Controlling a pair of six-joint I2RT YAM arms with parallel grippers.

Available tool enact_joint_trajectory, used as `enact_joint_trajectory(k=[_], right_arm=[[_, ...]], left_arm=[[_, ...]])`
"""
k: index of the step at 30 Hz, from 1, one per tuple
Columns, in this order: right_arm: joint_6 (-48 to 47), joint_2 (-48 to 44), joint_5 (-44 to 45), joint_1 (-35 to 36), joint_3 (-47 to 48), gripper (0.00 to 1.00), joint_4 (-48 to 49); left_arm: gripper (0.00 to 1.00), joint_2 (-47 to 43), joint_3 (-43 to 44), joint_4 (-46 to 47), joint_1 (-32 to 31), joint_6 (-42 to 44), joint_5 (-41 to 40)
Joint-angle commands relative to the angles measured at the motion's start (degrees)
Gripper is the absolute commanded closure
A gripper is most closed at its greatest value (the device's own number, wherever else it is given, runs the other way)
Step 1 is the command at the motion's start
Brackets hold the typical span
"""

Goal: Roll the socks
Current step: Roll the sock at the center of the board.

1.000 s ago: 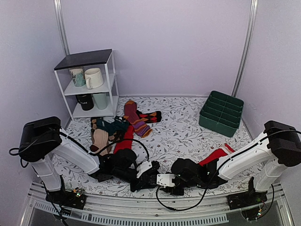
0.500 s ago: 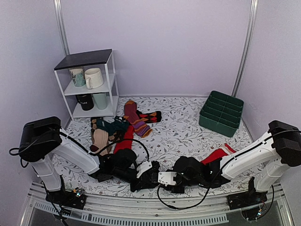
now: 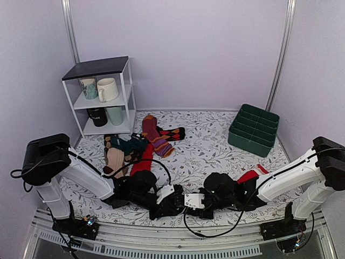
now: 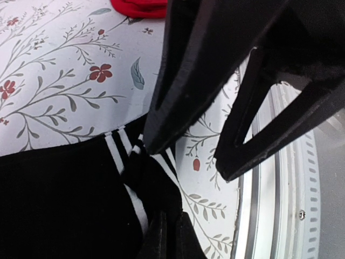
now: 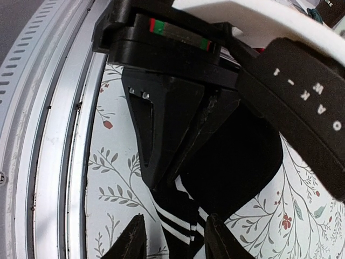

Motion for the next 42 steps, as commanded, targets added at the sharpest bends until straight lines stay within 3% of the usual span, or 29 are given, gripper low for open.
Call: enact_joint_trajectory(k=[1,18,28,34,42], right_arm=[[-1.4,2.0,-2.7,-1.0,0.7,0.62,0.2],[-1.1,8.7,-3.5,-1.1,2.5,0.64,1.5],[7.2,9.2,-8.2,-1.1,3.4,0.99,-6.2],[17.1,9.6,-13.2,-1.1,2.4,1.0,-8.6],[28.9,12.0,-20.2,-3.3,0.2,1.0,-7.6]], left_arm=[[1.0,3.6,-2.0,-11.1,-0.4,0.4,0.5],[1.0,3.7,-2.1,-10.8,-0.4,0.4,0.5],[1.0,3.2,-2.0,-11.2,-0.4,0.8,-0.5],[0.99,-2.4,-3.1,-10.8,-0.4,0.1,-11.6],[0.78,-21.7,-11.3,-5.5,-2.6,3.2,-30.3]])
